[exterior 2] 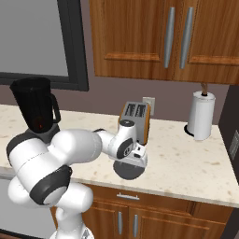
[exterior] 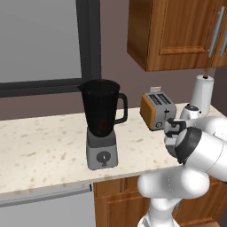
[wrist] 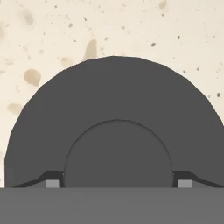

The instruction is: Open the blender lid, put the apple in the blender, close the lid, and start the blender.

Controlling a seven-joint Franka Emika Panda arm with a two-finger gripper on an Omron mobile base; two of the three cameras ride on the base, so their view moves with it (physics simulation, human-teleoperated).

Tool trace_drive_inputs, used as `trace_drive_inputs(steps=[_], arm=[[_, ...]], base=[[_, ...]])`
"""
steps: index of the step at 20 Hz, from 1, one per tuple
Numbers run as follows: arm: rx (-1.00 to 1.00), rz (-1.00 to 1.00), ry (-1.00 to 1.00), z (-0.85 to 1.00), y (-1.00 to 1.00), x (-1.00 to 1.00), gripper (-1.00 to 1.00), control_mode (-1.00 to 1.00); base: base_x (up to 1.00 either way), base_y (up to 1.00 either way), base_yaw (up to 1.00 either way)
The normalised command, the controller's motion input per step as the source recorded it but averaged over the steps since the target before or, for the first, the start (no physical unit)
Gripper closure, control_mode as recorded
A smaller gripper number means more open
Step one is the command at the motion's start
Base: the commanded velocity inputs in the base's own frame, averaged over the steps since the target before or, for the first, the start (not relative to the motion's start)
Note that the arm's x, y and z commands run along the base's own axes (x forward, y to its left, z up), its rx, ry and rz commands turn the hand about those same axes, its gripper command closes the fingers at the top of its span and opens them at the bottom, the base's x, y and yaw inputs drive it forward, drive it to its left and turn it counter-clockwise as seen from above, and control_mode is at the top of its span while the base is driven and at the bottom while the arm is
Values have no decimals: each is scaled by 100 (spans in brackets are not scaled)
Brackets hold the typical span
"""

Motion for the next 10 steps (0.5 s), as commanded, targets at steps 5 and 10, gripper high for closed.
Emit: trace_drive_inputs(steps=[5, 10], arm=[[1, -2, -3, 7, 1, -2, 100, -100], [0, 0, -15, 63, -3, -9, 100, -100]], base=[[0, 0, 0], [0, 0, 0]])
